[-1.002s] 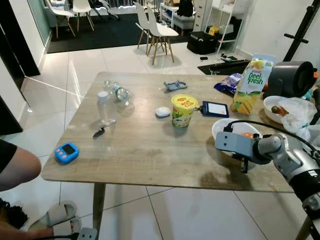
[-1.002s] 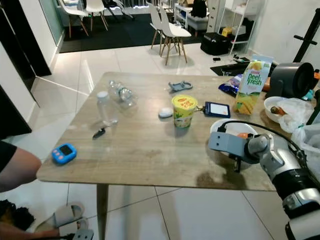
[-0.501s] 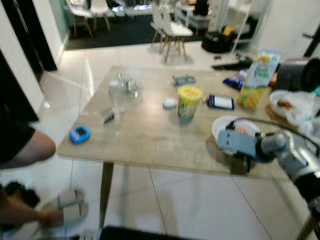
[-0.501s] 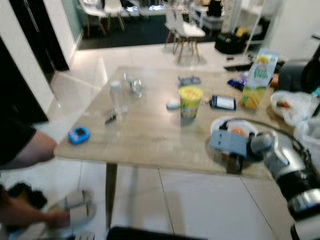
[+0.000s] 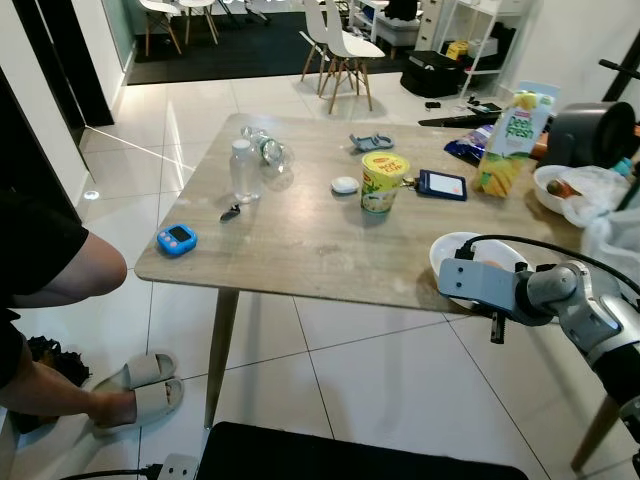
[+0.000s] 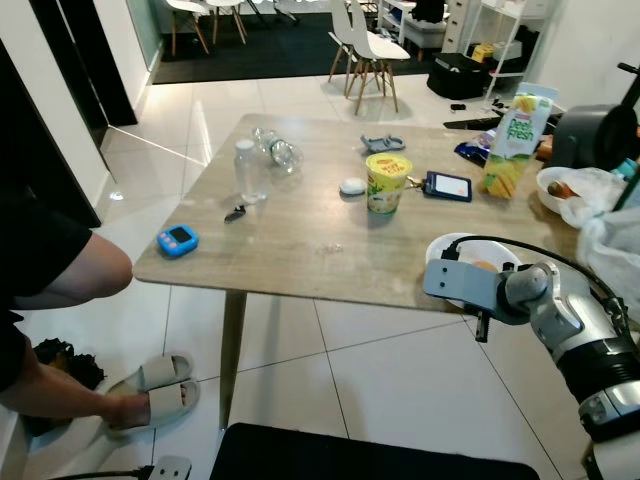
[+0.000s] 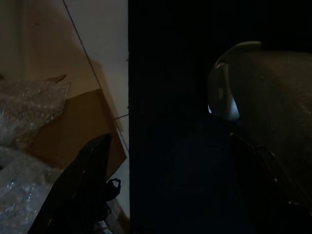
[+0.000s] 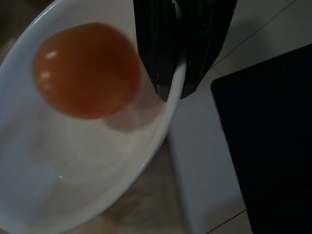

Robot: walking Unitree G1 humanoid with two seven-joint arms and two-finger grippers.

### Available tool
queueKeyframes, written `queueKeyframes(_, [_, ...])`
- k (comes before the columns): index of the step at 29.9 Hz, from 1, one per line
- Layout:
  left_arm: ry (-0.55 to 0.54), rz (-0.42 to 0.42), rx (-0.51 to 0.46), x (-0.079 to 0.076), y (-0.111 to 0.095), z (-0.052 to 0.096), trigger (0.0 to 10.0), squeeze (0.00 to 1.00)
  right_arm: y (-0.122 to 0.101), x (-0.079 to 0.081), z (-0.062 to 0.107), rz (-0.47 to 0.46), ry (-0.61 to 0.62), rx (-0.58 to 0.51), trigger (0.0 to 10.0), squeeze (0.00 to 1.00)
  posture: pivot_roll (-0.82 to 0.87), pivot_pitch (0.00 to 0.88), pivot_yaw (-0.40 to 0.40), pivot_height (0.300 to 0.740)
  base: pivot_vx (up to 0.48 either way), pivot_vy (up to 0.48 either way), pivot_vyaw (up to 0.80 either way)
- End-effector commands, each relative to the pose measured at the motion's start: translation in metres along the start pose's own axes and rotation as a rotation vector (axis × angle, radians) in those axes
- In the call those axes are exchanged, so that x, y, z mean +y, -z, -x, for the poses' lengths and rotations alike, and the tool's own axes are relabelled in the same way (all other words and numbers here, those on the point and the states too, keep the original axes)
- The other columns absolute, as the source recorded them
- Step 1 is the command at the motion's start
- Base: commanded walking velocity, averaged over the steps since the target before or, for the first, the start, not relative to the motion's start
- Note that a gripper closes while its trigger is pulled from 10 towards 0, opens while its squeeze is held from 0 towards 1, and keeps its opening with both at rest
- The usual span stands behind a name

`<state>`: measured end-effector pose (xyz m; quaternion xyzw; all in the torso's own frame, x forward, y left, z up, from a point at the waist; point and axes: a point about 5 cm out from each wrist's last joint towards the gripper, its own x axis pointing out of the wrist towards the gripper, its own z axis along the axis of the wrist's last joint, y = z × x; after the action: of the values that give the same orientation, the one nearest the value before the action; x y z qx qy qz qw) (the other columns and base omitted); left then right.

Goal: Restocking fridge

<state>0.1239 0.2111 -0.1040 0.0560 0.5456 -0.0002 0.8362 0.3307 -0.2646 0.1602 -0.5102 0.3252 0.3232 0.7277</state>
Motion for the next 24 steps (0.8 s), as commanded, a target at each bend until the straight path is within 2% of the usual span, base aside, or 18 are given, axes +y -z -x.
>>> queueKeyframes(1, [0.001,-0.003,0.011,-0.001,0.004,0.0,10.0,0.0,0.004,-0.005,0.004,-0.013,0.033,0.014,10.0,0.0,0.08,0.0,-0.007,0.74,-0.292,0.0,0.0])
queueKeyframes(18, [0.004,0.0,0.016,-0.002,0.005,0.0,10.0,0.0,0.025,-0.008,0.008,-0.067,0.077,0.107,10.0,0.0,0.08,0.0,-0.008,0.74,-0.292,0.0,0.0])
queueKeyframes(20, [0.004,0.002,0.014,-0.002,0.005,0.0,10.0,0.0,0.031,-0.007,0.006,-0.087,0.09,0.124,10.0,0.0,0.08,0.0,-0.008,0.74,0.0,0.0,0.0])
queueKeyframes(23, [0.005,0.007,0.011,-0.002,0.005,0.0,10.0,0.0,0.049,0.004,-0.006,-0.165,0.104,0.175,10.0,0.0,0.08,0.0,-0.009,0.74,0.0,0.0,0.0])
queueKeyframes(24, [0.005,0.007,0.011,-0.002,0.005,0.0,10.0,0.0,0.049,0.004,-0.006,-0.165,0.104,0.175,10.0,0.0,0.08,0.0,-0.009,0.74,0.0,0.0,0.0])
